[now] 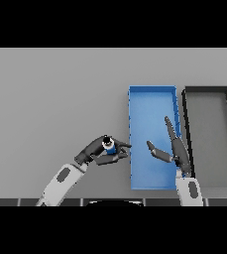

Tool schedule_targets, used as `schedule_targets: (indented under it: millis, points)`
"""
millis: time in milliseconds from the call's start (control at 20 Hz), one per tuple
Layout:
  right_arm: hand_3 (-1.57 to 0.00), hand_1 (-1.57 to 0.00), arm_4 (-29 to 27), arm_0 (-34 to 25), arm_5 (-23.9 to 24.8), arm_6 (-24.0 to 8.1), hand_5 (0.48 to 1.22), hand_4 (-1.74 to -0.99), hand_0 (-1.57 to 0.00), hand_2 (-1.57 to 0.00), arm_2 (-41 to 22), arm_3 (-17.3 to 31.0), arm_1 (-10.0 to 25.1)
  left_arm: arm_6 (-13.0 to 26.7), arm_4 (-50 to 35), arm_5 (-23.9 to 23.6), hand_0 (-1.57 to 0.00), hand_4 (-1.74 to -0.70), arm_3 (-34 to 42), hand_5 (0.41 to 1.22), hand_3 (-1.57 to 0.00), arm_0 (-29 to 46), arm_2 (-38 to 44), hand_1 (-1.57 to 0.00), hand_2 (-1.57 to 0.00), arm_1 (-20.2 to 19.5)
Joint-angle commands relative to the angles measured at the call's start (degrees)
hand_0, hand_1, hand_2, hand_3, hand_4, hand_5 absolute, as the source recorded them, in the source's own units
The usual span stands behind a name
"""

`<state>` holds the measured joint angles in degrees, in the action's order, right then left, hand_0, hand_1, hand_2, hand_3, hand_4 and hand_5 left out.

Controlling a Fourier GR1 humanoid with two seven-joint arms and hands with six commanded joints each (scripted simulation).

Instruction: Pick up the blue pipe and place it into the blue bin.

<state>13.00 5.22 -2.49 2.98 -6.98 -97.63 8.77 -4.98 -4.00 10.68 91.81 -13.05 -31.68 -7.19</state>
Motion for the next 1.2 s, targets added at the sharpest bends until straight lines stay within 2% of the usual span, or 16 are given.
schedule_targets:
  millis: [0,50,200,250,350,450,550,600,750,850,950,1050,1150]
  points:
    - [0.0,0.0,0.54,0.67,0.51,-0.22,0.578,-1.124,0.0,0.0,-0.14,-0.86,-0.06,0.68,0.1,0.17,-1.57,-1.47,-0.18,1.22,-1.57,-0.34,0.18,-1.57,-1.57,0.19]
    - [0.0,0.0,1.16,1.44,1.06,-0.47,0.578,-1.122,0.0,0.0,-0.3,-1.85,-0.11,1.61,0.07,0.36,-1.57,-1.47,-0.13,1.22,-1.57,-0.64,0.29,-1.57,-1.57,0.57]
    - [0.0,0.0,3.36,4.2,2.76,-1.34,0.578,-1.133,0.0,0.0,-0.92,-5.44,-0.21,0.7,0.89,0.93,-1.57,-1.47,-0.4,1.22,-1.57,0.61,0.67,-1.57,-1.57,0.54]
    - [0.0,0.0,3.65,4.48,3.13,-2.78,0.578,-1.157,0.0,0.0,-0.84,-6.18,-0.31,0.93,0.62,1.29,-1.57,-1.47,-0.66,1.22,-1.57,0.36,1.36,-1.57,-1.57,0.42]
    - [0.0,0.0,4.27,5.22,3.56,-3.42,0.577,-1.191,0.0,0.0,-1.01,-6.92,-0.44,0.35,1.91,1.77,-1.57,-1.47,-0.79,1.22,-1.57,0.66,0.83,-1.57,-1.57,1.01]
    - [0.0,-0.02,1.46,4.51,2.82,-1.68,0.569,-1.178,0.0,-0.02,-0.32,-7.28,-1.01,-0.4,2.21,2.1,-1.57,-1.47,-1.06,1.221,-1.57,0.74,1.61,-1.57,-1.57,0.97]
    - [0.0,-0.02,-4.53,3.94,-0.47,2.29,0.579,-1.172,0.0,-0.03,0.75,-10.33,-0.38,-0.46,2.9,2.3,-1.57,-1.47,-0.57,1.221,-1.57,1.3,1.29,-1.57,-1.57,1.4]
    - [0.0,-0.01,-6.45,2.91,-2.31,2.51,0.592,-1.175,0.0,-0.03,0.72,-12.14,0.66,0.34,2.98,2.47,-1.57,-1.47,-0.45,1.221,-1.57,1.11,1.48,-1.57,-1.57,1.62]
    - [0.0,-0.01,-10.17,0.35,-7.25,-1.81,0.589,-1.165,0.0,-0.01,-0.1,-17.79,4.93,0.94,3.8,3.02,-1.57,-1.47,-0.9,1.221,-1.57,0.93,2.13,-1.57,-1.57,1.94]
    - [0.0,0.0,-12.98,-2.54,-10.36,-7.97,0.567,-1.177,0.0,-0.01,-2.13,-21.65,6.96,0.82,4.4,3.4,-1.57,-1.47,-0.98,1.221,-1.57,1.15,2.36,-1.57,-1.57,2.24]
    - [0.0,0.0,-14.11,-4.66,-13.0,-14.14,0.543,-1.194,0.0,0.0,-3.16,-23.05,9.74,0.92,4.29,3.81,-1.57,-1.47,0.43,1.221,-1.57,1.63,2.67,-1.57,-1.57,2.15]
    - [0.0,0.0,-14.76,-6.97,-15.54,-16.01,0.537,-1.219,0.0,0.0,-5.16,-23.22,10.6,2.35,4.7,4.0,-1.57,-1.47,0.2,1.221,-1.57,1.15,2.94,-1.57,-1.57,2.69]
    - [0.0,0.0,-15.3,-9.8,-17.23,-18.39,0.526,-1.246,0.0,0.0,-6.87,-23.32,10.79,1.31,5.07,4.85,-1.57,-1.47,-0.79,1.221,-1.57,0.66,3.53,-1.57,-1.57,2.63]
